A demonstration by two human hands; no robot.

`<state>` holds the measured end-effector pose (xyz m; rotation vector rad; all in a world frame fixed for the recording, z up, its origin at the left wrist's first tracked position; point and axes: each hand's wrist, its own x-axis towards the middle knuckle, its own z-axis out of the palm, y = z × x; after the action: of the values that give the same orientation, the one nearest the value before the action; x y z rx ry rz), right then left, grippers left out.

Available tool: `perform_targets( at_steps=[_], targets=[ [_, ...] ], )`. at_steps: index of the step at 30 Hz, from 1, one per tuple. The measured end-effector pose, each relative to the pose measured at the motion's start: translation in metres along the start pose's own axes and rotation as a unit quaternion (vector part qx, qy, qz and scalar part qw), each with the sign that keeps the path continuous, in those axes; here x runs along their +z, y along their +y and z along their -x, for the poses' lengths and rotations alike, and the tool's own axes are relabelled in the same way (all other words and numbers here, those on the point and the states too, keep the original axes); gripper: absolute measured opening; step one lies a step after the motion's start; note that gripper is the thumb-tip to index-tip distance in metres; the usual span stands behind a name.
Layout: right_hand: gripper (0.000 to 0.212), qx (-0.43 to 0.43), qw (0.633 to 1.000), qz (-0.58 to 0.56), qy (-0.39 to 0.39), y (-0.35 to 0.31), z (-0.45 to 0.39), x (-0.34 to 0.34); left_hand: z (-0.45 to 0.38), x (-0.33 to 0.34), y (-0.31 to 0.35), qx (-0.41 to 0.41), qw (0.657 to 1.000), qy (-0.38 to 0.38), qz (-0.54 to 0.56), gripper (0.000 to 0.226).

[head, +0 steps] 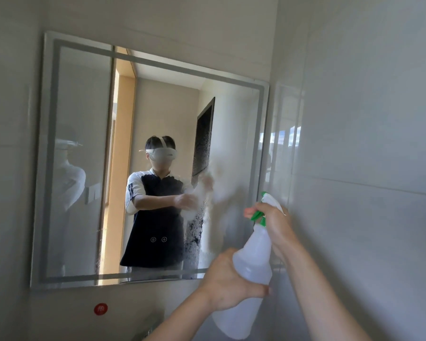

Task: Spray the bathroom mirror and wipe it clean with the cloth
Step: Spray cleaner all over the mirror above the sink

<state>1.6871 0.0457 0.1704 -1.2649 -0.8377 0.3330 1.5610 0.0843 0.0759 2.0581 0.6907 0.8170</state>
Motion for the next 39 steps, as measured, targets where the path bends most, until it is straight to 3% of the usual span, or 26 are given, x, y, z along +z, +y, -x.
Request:
perform_targets(
  at_steps=[7,11,16,21,27,32,39],
  targets=[
    [0.021,-0.034,0.999,0.006,0.018,-0.019,-0.012,-0.005,-0.007,-0.004,0.026,0.006,1.000,0.011,-0.001,0.068],
    [0.024,-0.051,0.998,-0.020,0.011,-0.027,-0.017,-0.003,-0.005,-0.008,0.036,0.017,1.000,0.017,0.012,0.053],
    [0.016,-0.065,0.998,-0.003,0.010,-0.033,-0.023,-0.004,-0.008,-0.007,0.040,0.013,0.999,0.028,0.015,0.068],
    [0.022,-0.072,0.997,-0.028,0.020,-0.041,-0.029,-0.001,-0.020,-0.011,0.042,0.014,0.999,0.027,0.021,0.069],
    [0.013,-0.056,0.998,-0.038,0.012,-0.056,-0.032,-0.008,-0.027,-0.015,0.059,0.023,0.999,0.038,0.000,0.063],
    [0.006,-0.065,0.996,-0.064,0.015,-0.073,-0.040,-0.013,-0.041,-0.017,0.073,0.035,0.998,0.048,-0.038,0.072],
    [0.025,-0.103,0.994,-0.020,-0.019,-0.099,-0.045,-0.016,-0.052,-0.014,0.087,0.059,0.993,0.087,-0.048,0.078]
  ],
)
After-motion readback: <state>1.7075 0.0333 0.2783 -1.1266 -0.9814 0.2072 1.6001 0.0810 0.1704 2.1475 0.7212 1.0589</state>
